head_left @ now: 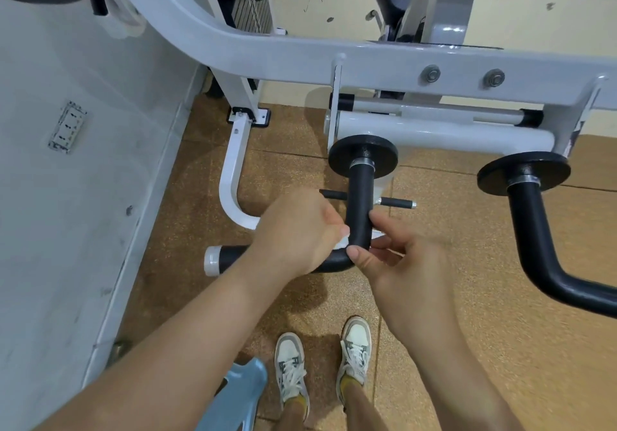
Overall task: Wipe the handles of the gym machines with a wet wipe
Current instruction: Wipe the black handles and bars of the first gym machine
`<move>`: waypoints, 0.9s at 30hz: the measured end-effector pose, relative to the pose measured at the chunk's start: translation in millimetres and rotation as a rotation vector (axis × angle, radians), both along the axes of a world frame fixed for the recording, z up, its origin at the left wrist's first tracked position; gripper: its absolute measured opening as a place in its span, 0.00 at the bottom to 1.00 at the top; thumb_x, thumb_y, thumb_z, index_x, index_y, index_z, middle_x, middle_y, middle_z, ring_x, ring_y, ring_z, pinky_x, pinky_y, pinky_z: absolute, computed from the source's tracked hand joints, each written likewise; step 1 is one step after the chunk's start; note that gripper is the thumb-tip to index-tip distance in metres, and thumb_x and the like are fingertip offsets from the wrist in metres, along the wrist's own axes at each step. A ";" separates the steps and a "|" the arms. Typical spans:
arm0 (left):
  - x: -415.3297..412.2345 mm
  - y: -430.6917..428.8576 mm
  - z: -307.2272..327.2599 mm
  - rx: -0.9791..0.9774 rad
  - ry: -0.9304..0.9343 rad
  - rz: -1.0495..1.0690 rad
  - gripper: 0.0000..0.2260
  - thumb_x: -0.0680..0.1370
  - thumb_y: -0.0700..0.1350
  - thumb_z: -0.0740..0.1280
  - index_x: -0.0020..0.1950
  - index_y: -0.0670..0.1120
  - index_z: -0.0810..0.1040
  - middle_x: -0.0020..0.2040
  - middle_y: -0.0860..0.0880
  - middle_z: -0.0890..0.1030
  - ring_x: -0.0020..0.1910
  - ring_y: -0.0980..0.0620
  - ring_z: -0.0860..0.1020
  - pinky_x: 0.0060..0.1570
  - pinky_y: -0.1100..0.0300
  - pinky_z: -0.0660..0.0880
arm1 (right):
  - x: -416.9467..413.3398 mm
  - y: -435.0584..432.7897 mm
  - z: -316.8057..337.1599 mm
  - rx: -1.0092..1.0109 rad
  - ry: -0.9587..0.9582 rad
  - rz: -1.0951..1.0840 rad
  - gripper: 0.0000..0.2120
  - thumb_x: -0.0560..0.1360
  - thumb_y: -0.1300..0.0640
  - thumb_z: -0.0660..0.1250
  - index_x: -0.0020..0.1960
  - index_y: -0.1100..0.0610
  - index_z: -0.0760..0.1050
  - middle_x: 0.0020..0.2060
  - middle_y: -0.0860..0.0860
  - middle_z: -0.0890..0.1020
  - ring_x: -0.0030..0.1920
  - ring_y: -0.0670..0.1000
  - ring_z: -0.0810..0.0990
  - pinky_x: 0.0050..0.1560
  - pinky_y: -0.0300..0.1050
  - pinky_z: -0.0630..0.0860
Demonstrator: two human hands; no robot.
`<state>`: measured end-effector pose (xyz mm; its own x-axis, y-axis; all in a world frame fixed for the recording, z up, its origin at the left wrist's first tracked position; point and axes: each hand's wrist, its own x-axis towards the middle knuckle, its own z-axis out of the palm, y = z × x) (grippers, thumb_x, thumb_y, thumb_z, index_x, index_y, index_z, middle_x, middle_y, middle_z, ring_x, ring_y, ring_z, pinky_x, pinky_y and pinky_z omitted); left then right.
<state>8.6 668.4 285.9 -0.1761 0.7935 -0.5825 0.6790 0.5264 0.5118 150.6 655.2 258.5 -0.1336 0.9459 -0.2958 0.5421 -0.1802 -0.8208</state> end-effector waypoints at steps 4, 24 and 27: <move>-21.0 -4.4 10.1 -0.043 -0.182 0.027 0.09 0.73 0.44 0.73 0.53 0.51 0.83 0.45 0.59 0.81 0.47 0.63 0.78 0.49 0.67 0.72 | 2.6 1.7 -1.2 -0.035 0.043 -0.016 0.25 0.68 0.57 0.76 0.64 0.48 0.75 0.44 0.47 0.79 0.43 0.42 0.80 0.41 0.27 0.73; 16.1 22.9 -14.4 0.079 -0.139 0.402 0.07 0.78 0.43 0.65 0.53 0.48 0.81 0.46 0.53 0.80 0.51 0.50 0.79 0.56 0.52 0.76 | 4.2 3.0 -8.6 -0.147 0.263 -0.091 0.23 0.67 0.62 0.76 0.59 0.49 0.76 0.42 0.53 0.80 0.39 0.45 0.79 0.43 0.32 0.75; 14.7 27.9 -15.3 0.069 -0.178 0.384 0.12 0.77 0.38 0.64 0.59 0.46 0.79 0.48 0.50 0.80 0.52 0.49 0.78 0.55 0.54 0.75 | 5.4 3.1 -9.0 -0.148 0.285 -0.080 0.23 0.67 0.64 0.76 0.59 0.49 0.77 0.41 0.53 0.80 0.38 0.43 0.77 0.42 0.30 0.75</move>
